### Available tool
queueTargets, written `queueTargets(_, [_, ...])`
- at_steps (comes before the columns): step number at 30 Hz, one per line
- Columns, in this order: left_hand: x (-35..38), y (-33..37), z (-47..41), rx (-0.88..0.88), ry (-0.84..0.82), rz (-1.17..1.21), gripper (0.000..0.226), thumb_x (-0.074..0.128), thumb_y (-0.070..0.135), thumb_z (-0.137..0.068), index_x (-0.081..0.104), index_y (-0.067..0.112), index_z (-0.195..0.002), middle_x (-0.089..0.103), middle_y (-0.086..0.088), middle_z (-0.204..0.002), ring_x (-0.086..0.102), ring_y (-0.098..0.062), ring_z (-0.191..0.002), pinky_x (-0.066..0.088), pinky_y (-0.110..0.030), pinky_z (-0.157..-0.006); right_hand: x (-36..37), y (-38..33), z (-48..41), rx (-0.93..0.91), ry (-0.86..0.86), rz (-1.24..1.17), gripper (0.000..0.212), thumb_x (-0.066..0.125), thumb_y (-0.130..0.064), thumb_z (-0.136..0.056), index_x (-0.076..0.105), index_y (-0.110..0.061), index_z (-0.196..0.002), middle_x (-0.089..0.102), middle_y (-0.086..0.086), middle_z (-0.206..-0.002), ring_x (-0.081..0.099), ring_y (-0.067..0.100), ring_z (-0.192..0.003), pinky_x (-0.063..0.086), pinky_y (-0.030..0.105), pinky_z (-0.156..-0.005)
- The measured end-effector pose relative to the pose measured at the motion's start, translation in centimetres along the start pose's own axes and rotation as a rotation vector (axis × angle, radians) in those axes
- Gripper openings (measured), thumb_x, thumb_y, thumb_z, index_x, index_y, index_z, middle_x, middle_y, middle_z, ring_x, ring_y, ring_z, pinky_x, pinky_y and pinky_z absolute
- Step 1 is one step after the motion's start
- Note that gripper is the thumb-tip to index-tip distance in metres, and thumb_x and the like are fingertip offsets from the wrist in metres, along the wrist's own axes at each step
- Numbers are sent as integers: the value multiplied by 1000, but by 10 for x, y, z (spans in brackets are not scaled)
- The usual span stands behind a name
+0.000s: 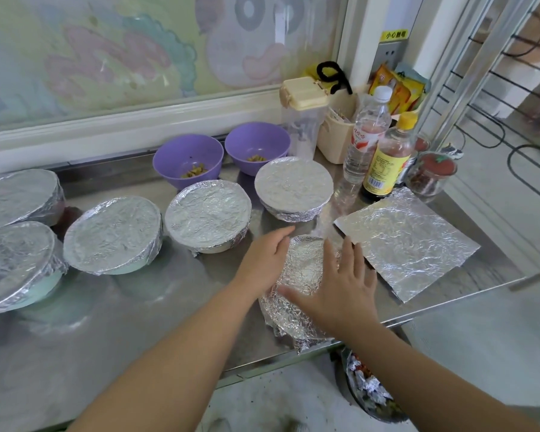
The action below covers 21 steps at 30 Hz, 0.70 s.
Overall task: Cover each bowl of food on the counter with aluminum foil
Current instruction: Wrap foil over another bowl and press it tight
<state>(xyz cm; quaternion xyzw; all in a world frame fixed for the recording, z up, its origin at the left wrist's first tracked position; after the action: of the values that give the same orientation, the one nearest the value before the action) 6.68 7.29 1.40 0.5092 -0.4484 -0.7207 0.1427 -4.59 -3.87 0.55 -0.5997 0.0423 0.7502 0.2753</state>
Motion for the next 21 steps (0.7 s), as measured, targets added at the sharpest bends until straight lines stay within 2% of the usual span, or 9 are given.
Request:
queueTargets(2, [3,-6,1,-27,-8,29,37,40,27,-106,55,28,-140,69,-8,-120,66,-15,-88,49,-30,-77,3,-4,4,-14,-9,36,141,16,-110,-51,-28,-25,-155,-36,14,-160,-38,31,-146,-8,63,-121])
queueTargets(4, [6,-11,0,-64,-10,73,36,40,27,-106,57,27,-138,69,-9,-112,65,-20,-90,50,-36,-79,5,-4,4,-37,-29,79,146,21,-111,-47,-31,-26,-154,-38,16,-159,-40,32,-144,-7,64,-120])
queueTargets(6, [10,-21,-3,-113,-35,123,34,39,28,-106,59,27,-134,66,4,-86,62,-7,-69,46,-28,-62,7,-4,4,-60,-61,116,149,24,-111,-44,-31,-26,-154,-39,18,-157,-41,34,-144,-5,64,-120])
queueTargets(8, [12,-30,-5,-172,-68,177,30,41,32,-106,61,30,-128,58,12,-76,49,3,-56,37,-21,-55,8,-5,3,-73,-80,146,151,26,-111,-43,-31,-26,-154,-40,19,-156,-41,35,-143,-1,63,-120])
queueTargets(13, [18,-45,-9,-293,-96,395,20,51,35,-102,69,30,-94,67,10,-90,58,-8,-83,42,-28,-82,9,-7,3,-70,-104,164,151,28,-110,-43,-30,-26,-154,-41,21,-155,-41,36,-143,2,62,-119])
queueTargets(14, [20,-47,-8,-313,-102,426,21,52,36,-101,70,30,-91,70,12,-93,62,-7,-88,44,-28,-89,9,-7,3,-69,-108,165,151,29,-110,-44,-30,-26,-154,-41,21,-155,-41,36,-143,2,62,-119])
queueTargets(16, [23,-52,-8,-325,-122,434,27,53,44,-98,73,27,-100,74,10,-102,66,-9,-102,46,-35,-103,9,-7,4,-68,-108,165,152,30,-110,-43,-29,-26,-155,-41,21,-155,-41,36,-144,3,62,-119])
queueTargets(18, [25,-56,-7,-339,-143,446,39,52,52,-94,73,23,-110,75,7,-108,68,-13,-107,45,-39,-105,9,-7,4,-70,-104,173,152,29,-111,-43,-29,-26,-155,-40,21,-156,-40,36,-144,4,62,-119])
queueTargets(21, [22,-59,-13,-383,-223,381,45,50,60,-86,72,22,-98,75,6,-101,69,-15,-98,46,-38,-98,9,-7,4,-75,-108,182,151,28,-111,-44,-29,-25,-155,-39,21,-156,-40,36,-144,4,62,-118])
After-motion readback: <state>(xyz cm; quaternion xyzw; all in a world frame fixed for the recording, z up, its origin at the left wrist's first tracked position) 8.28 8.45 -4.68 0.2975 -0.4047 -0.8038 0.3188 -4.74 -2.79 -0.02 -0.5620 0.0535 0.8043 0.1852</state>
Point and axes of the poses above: each hand's wrist, its own z-axis away from the middle knuckle, its own x-axis out of the palm, y = z × x, the point moved 6 cm from there along -z, towards the middle knuckle
